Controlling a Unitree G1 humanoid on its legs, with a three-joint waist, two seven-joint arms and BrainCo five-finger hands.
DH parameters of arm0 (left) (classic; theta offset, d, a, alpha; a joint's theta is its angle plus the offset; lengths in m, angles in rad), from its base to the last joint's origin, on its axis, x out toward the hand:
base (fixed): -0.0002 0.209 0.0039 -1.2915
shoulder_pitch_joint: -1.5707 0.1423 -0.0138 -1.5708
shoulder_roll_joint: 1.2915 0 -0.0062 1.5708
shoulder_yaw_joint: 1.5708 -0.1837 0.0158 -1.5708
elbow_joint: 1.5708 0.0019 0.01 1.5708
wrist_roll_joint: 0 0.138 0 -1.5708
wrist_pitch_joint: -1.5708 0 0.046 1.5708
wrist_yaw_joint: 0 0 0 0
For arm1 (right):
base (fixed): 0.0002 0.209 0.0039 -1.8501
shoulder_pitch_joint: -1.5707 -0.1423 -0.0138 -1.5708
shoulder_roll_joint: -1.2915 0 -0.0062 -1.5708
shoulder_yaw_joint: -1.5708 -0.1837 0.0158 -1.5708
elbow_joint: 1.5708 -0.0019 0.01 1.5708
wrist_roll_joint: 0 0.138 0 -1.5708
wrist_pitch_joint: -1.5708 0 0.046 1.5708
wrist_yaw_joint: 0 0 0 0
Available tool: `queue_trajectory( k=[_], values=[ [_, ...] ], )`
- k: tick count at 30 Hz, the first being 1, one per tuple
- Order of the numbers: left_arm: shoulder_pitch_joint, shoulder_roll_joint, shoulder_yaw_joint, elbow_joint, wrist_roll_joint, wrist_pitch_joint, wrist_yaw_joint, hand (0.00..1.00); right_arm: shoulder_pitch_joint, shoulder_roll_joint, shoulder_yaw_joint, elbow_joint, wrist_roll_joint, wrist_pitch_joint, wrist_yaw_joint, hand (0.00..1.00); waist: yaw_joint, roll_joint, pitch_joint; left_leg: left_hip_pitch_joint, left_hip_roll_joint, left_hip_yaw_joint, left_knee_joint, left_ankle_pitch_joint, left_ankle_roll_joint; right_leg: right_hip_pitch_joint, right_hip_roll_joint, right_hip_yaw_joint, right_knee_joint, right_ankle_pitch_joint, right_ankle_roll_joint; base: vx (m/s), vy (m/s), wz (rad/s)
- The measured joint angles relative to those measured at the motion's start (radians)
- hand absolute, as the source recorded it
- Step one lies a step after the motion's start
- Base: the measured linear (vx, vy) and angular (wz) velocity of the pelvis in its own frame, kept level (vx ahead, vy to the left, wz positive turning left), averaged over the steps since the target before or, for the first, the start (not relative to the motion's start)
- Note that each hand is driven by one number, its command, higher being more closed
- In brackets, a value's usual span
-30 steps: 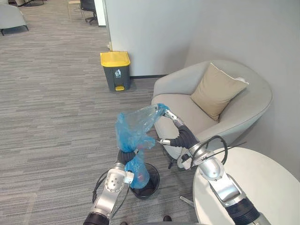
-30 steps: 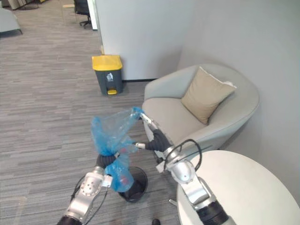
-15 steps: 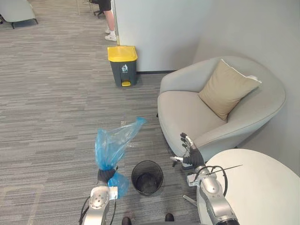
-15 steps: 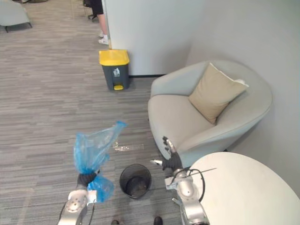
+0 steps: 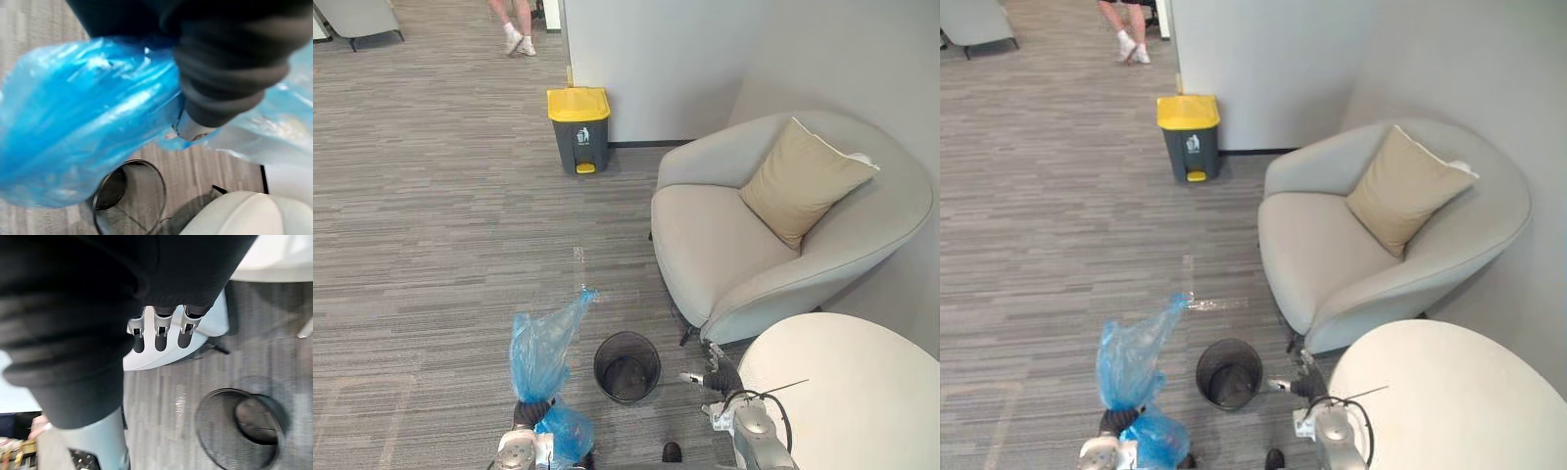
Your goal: Gather rubbish on tea table into small bin, then transfer packed bag to large trash can.
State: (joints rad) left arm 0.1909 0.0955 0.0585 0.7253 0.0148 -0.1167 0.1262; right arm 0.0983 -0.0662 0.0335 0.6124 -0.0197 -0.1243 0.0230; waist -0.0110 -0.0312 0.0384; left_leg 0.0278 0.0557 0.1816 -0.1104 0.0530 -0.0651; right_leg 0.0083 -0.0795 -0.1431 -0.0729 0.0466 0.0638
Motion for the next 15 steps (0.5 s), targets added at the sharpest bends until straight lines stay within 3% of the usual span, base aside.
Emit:
queue_trajectory(
  k=[6, 10, 15],
  values=[
    [0.001, -0.009, 0.0, 0.067, -0.004, 0.0, -0.001, 1.0, -0.022, 0.006, -0.003, 0.068, 0.022, 0.003, -0.004, 0.0, 0.007, 0.006, 0.036, 0.026, -0.002, 0.028, 0.0, -0.01, 0.001, 0.003, -0.001, 0.035, 0.019, -0.016, 0.01, -0.02, 0.01, -0.12],
    [-0.01, -0.011, 0.001, 0.091, -0.018, 0.0, -0.002, 1.0, -0.06, 0.004, -0.004, 0.093, 0.021, 0.015, -0.024, 0.0, 0.014, 0.009, 0.066, -0.005, -0.011, 0.071, 0.007, -0.009, 0.007, -0.072, -0.007, 0.084, 0.062, -0.004, 0.009, -0.03, 0.049, -0.34],
    [-0.05, -0.006, 0.003, 0.115, -0.019, 0.0, -0.003, 1.0, -0.111, 0.019, 0.011, 0.11, 0.019, 0.026, -0.043, 0.0, 0.021, -0.017, 0.118, -0.076, -0.012, 0.135, 0.114, -0.051, 0.038, -0.159, -0.019, 0.137, 0.128, 0.017, 0.03, -0.06, 0.051, -0.39]
  ],
)
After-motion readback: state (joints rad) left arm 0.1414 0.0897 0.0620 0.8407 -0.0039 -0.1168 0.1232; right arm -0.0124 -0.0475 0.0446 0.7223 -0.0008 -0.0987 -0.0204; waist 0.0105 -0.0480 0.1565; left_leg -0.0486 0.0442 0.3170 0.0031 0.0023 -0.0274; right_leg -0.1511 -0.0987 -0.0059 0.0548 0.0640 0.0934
